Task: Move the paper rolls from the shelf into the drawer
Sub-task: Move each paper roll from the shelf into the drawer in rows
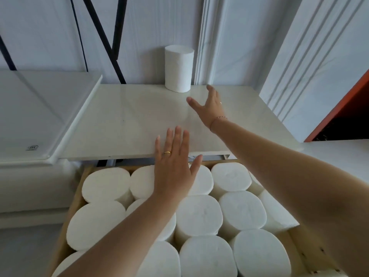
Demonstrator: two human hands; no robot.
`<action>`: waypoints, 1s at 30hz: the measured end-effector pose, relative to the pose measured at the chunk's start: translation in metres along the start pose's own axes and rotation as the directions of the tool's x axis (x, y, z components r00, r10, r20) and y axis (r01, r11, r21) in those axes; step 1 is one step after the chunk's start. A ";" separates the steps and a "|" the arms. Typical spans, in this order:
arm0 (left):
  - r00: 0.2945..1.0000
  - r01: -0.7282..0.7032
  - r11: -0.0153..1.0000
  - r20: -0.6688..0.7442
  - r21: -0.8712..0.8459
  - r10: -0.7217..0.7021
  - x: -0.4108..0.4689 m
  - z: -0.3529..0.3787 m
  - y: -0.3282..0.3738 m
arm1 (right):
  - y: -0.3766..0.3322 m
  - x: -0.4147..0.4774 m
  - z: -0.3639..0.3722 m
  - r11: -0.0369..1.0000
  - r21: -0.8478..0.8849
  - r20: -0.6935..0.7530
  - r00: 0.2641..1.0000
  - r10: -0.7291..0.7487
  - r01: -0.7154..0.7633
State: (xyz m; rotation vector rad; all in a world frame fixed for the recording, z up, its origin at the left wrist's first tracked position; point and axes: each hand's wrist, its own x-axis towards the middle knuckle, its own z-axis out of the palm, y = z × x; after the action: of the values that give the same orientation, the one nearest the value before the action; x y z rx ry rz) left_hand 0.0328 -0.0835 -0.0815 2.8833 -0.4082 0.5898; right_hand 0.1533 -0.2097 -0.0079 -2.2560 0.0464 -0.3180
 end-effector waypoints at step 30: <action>0.993 0.112 0.992 -0.022 -0.048 -0.114 0.003 0.007 0.000 | 0.005 0.141 0.069 0.954 0.296 -0.092 0.993 0.071 -0.041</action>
State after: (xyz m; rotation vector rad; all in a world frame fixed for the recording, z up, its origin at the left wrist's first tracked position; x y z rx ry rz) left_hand 0.0382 -0.0861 -0.0867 2.8287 -0.2497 0.5881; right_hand 0.3067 -0.1808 -0.0250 -1.9388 0.1094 -0.3837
